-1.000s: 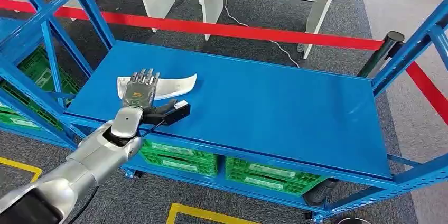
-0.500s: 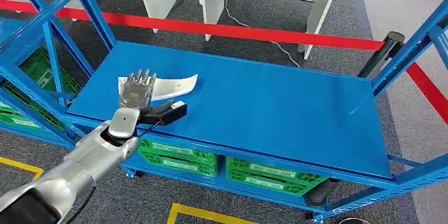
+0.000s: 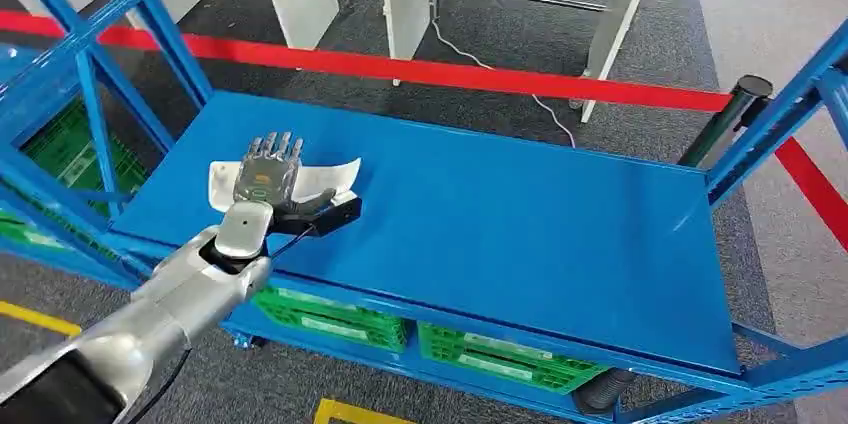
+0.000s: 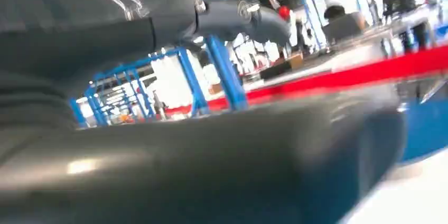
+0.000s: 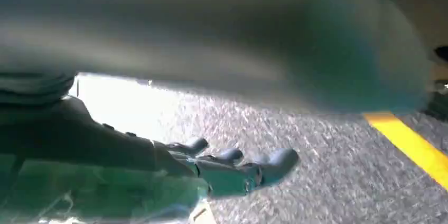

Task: Take the parts from the cabinet and place them on the table.

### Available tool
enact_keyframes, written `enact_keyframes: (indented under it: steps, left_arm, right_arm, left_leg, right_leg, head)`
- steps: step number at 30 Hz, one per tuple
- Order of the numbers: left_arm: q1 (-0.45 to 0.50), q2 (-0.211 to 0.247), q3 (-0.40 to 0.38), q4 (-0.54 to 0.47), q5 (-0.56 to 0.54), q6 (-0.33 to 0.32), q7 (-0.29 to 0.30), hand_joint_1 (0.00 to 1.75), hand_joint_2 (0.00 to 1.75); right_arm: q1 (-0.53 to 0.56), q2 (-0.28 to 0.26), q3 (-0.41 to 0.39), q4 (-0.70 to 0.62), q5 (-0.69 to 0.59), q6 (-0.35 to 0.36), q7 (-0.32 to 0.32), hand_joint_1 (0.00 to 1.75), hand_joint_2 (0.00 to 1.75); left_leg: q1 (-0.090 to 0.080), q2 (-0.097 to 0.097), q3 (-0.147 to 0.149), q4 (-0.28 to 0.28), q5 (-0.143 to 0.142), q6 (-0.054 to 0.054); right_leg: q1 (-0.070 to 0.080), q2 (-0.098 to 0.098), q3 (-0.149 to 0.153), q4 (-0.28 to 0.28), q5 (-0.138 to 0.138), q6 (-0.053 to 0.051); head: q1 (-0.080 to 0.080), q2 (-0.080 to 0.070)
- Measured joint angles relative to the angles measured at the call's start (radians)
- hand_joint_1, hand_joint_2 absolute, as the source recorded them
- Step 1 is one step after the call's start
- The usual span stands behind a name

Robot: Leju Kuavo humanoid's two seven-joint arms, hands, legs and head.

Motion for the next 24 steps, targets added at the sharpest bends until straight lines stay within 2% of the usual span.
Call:
enact_keyframes:
  steps: [1, 2, 3, 4, 6, 7, 8, 9, 10, 11, 12, 13, 14, 15, 16, 17, 18, 24]
  left_arm:
    - [-0.001, -0.001, 0.0, 0.0, 0.0, 0.0, 0.0, 0.0, 0.0]
    - [-0.002, -0.001, 0.0, 0.0, 0.0, 0.0, 0.0, 0.0, 0.0]
    - [-0.003, 0.0, 0.001, 0.0, 0.0, 0.0, 0.0, 0.0, 0.0]
    - [-0.006, 0.0, 0.001, 0.0, 0.0, 0.001, 0.001, 0.0, 0.0]
    - [-0.004, 0.0, 0.001, 0.0, 0.0, 0.0, 0.003, 0.0, 0.0]
    - [0.001, 0.001, 0.0, 0.0, 0.0, 0.0, 0.005, 0.0, 0.0]
    - [0.006, 0.001, 0.0, 0.0, 0.0, 0.0, 0.005, 0.0, 0.0]
    - [0.009, 0.001, -0.001, 0.0, -0.002, -0.001, 0.004, 0.0, 0.0]
    - [0.009, 0.002, -0.001, 0.0, -0.004, -0.003, 0.002, 0.0, 0.0]
    - [0.009, 0.002, -0.001, 0.0, -0.006, -0.003, 0.001, 0.0, 0.0]
    - [0.009, 0.004, -0.001, 0.0, -0.008, -0.003, 0.001, 0.0, 0.0]
    - [0.014, 0.007, -0.002, 0.0, -0.008, -0.003, 0.001, 0.0, 0.0]
    - [0.016, 0.009, -0.003, 0.0, -0.009, -0.003, 0.002, 0.0, 0.0]
    - [0.016, 0.009, -0.003, 0.0, -0.009, -0.003, 0.003, 0.0, 0.0]
    - [0.013, 0.008, -0.003, -0.002, -0.01, -0.002, 0.005, 0.0, 0.0]
    - [0.011, 0.01, -0.002, -0.003, -0.01, -0.001, 0.008, 0.0, 0.0]
    - [0.013, 0.011, -0.002, -0.003, -0.011, -0.002, 0.01, 0.0, 0.0]
    - [0.014, 0.012, -0.003, -0.003, -0.018, -0.002, 0.01, 0.0, 0.0]
  right_arm:
    - [0.001, 0.0, 0.0, 0.0, 0.0, 0.0, 0.0, 0.0, 0.0]
    - [-0.001, 0.0, 0.0, 0.0, 0.0, 0.0, 0.0, 0.0, 0.0]
    - [0.0, 0.0, 0.0, 0.0, 0.0, 0.0, 0.0, 0.0, 0.0]
    - [-0.001, 0.0, 0.0, 0.0, 0.0, 0.0, 0.0, 0.0, 0.0]
    - [-0.001, 0.0, 0.0, 0.0, 0.003, -0.001, 0.0, 0.0, 0.0]
    - [0.0, 0.0, 0.0, 0.0, 0.003, -0.001, 0.0, 0.0, 0.0]
    - [0.002, 0.0, 0.0, 0.0, 0.003, -0.001, 0.0, 0.0, 0.0]
    - [0.003, 0.0, 0.0, 0.0, 0.003, -0.001, 0.0, 0.0, 0.0]
    - [0.002, 0.0, 0.0, 0.0, 0.003, -0.001, 0.0, 0.0, 0.0]
    - [0.001, 0.0, 0.0, 0.0, 0.003, -0.001, 0.0, 0.0, 0.0]
    - [0.001, 0.001, 0.0, -0.001, 0.003, -0.001, 0.0, 0.0, 0.0]
    - [0.001, 0.005, 0.0, -0.002, 0.003, -0.002, 0.0, 0.0, 0.0]
    - [0.001, 0.003, 0.0, -0.002, 0.003, 0.0, 0.0, 0.0, 0.0]
    - [0.002, 0.003, 0.0, -0.002, 0.003, 0.0, 0.0, 0.0, 0.0]
    - [0.003, 0.004, 0.0, -0.003, 0.003, 0.001, 0.0, 0.0, 0.0]
    - [0.002, 0.006, 0.001, -0.003, 0.003, 0.0, 0.0, 0.0, 0.0]
    - [0.002, 0.006, 0.001, -0.003, 0.003, 0.001, 0.0, 0.0, 0.0]
    - [-0.002, 0.003, 0.001, -0.003, 0.003, 0.001, 0.0, 0.0, 0.0]
  left_leg:
    - [0.001, 0.0, 0.004, -0.001, -0.001, -0.002]
    - [0.005, 0.001, 0.006, -0.001, -0.008, -0.009]
    - [0.005, 0.003, -0.001, 0.022, -0.018, -0.009]
    - [0.002, 0.003, -0.033, 0.08, -0.038, -0.005]
    - [-0.006, 0.003, -0.144, 0.261, -0.091, 0.0]
    - [-0.01, 0.003, -0.196, 0.326, -0.096, 0.005]
    - [-0.014, 0.003, -0.227, 0.341, -0.071, 0.014]
    - [-0.02, 0.003, -0.236, 0.316, -0.024, 0.025]
    - [-0.027, 0.002, -0.229, 0.257, 0.04, 0.039]
    - [-0.036, 0.002, -0.212, 0.171, 0.111, 0.055]
    - [-0.047, 0.001, -0.199, 0.101, 0.153, 0.07]
    - [-0.053, 0.0, -0.19, 0.111, 0.15, 0.08]
    - [-0.057, 0.0, -0.185, 0.097, 0.153, 0.081]
    - [-0.053, 0.001, -0.182, 0.084, 0.156, 0.073]
    - [-0.049, 0.0, -0.169, 0.067, 0.127, 0.036]
    - [-0.045, -0.001, -0.161, 0.054, 0.102, 0.036]
    - [-0.044, -0.003, -0.162, 0.058, 0.102, 0.047]
    - [-0.044, -0.005, -0.161, 0.058, 0.101, 0.054]
  right_leg:
    - [0.001, 0.001, -0.001, 0.005, -0.007, -0.01]
    - [0.001, 0.002, 0.005, 0.007, -0.013, -0.02]
    - [0.002, 0.003, 0.013, 0.004, -0.02, -0.029]
    - [0.002, 0.003, 0.022, 0.001, -0.025, -0.033]
    - [0.007, 0.003, 0.04, -0.007, -0.035, -0.039]
    - [0.011, 0.003, 0.05, -0.008, -0.039, -0.04]
    - [0.014, 0.004, 0.061, -0.01, -0.047, -0.041]
    - [0.018, 0.007, 0.073, -0.011, -0.054, -0.041]
    - [0.022, 0.008, 0.086, -0.012, -0.062, -0.041]
    - [0.027, 0.011, 0.099, -0.014, -0.07, -0.041]
    - [0.028, 0.013, 0.111, -0.017, -0.078, -0.04]
    - [0.033, 0.015, 0.114, -0.023, -0.081, -0.035]
    - [0.026, 0.019, 0.115, -0.029, -0.079, -0.028]
    - [0.029, 0.017, 0.114, -0.023, -0.084, -0.026]
    - [0.029, 0.015, 0.112, -0.024, -0.085, -0.028]
    - [0.031, 0.013, 0.109, -0.02, -0.088, -0.025]
    - [0.033, 0.012, 0.112, -0.022, -0.09, -0.024]
    - [0.034, 0.009, 0.122, -0.038, -0.087, -0.02]
  head:
    - [-0.002, 0.0]
    - [-0.002, 0.0]
    - [-0.009, 0.0]
    - [-0.013, 0.0]
    - [-0.017, 0.0]
    - [-0.018, 0.0]
    - [-0.018, 0.0]
    - [-0.019, 0.0]
    - [-0.02, 0.0]
    - [-0.02, 0.0]
    - [-0.02, 0.0]
    - [-0.01, 0.0]
    - [-0.012, 0.0]
    - [-0.018, 0.0]
    - [-0.015, 0.0]
    - [-0.016, 0.0]
    - [-0.013, 0.0]
    - [-0.011, 0.0]
